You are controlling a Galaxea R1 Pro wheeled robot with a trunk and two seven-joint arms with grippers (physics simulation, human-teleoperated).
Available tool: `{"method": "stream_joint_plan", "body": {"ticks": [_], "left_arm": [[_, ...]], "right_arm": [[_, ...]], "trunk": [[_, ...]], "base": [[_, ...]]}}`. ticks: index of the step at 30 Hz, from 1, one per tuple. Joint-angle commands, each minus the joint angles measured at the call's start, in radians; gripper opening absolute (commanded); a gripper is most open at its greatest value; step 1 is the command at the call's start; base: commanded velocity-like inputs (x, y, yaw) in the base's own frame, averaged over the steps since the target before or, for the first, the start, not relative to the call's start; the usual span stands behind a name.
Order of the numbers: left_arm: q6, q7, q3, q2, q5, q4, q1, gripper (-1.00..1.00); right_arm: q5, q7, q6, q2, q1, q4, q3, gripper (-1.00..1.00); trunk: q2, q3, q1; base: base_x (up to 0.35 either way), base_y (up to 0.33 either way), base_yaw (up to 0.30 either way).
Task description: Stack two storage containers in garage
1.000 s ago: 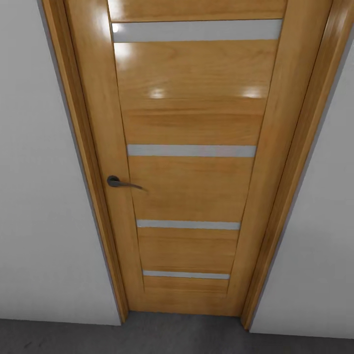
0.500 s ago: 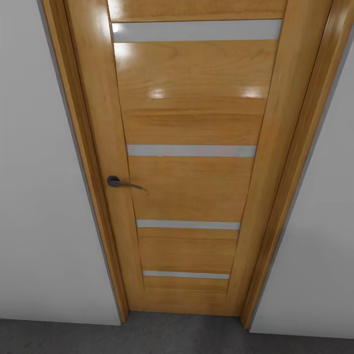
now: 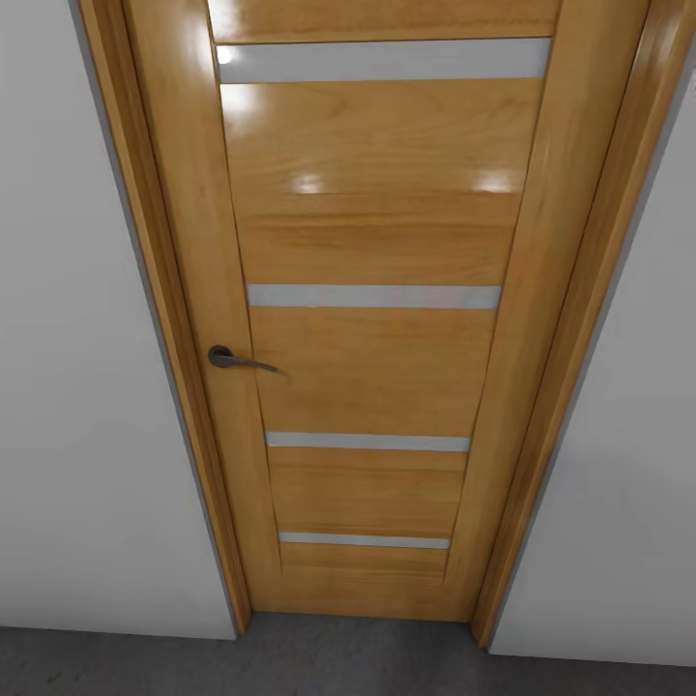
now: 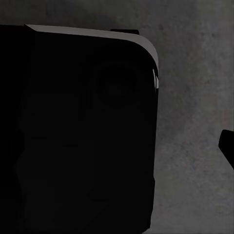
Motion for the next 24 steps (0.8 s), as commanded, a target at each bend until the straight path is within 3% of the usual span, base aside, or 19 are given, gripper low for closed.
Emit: {"method": "stream_joint_plan", "body": {"ticks": [1,13,24], "left_arm": [[-0.002,0.000,0.003,0.000,0.007,0.000,0.000,1.00],[-0.002,0.000,0.003,0.000,0.008,0.000,0.000,1.00],[-0.002,0.000,0.003,0.000,0.008,0.000,0.000,1.00]], "right_arm": [[0.001,0.000,-0.004,0.000,0.000,0.000,0.001,1.00],[0.002,0.000,-0.004,-0.001,0.000,0.000,0.001,1.00],[0.002,0.000,-0.003,-0.002,0.000,0.000,0.002,1.00]], "trunk": [[0.000,-0.001,0.000],[0.000,-0.001,0.000],[0.000,-0.001,0.000]], "base": [[0.000,-0.002,0.046],[0.000,0.000,0.184],[0.000,0.000,0.013]]}}
